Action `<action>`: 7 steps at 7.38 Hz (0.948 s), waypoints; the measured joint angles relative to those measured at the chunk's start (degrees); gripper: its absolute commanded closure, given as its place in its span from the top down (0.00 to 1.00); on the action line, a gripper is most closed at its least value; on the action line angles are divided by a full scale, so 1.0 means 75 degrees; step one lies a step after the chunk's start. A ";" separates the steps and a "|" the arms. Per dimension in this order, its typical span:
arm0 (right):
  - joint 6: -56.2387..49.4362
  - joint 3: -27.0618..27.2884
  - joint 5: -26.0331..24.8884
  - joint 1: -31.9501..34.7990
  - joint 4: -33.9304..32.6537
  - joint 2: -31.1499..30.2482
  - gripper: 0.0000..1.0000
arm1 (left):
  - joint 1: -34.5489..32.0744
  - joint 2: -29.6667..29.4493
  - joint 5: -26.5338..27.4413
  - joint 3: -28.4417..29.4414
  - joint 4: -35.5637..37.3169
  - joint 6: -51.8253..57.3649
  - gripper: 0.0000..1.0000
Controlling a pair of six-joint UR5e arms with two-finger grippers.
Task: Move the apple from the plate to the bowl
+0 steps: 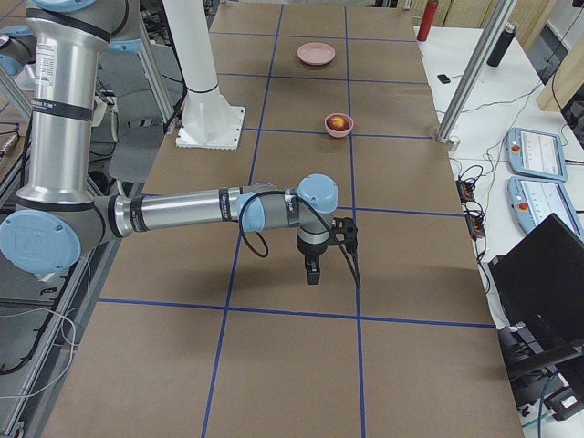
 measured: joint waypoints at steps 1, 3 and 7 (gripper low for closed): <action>0.0046 -0.0010 0.0014 0.0000 -0.0021 0.0004 1.00 | 0.0001 0.0018 -0.0007 0.0087 0.0020 -0.0009 0.98; 0.0099 -0.0013 0.0094 -0.0004 -0.0020 0.0030 1.00 | 0.0006 0.0071 0.0022 0.0272 0.0007 -0.0018 0.98; 0.0031 -0.0110 0.0296 -0.0007 -0.0018 0.0309 1.00 | 0.0011 -0.0013 -0.0013 0.0431 -0.0043 -0.0004 0.98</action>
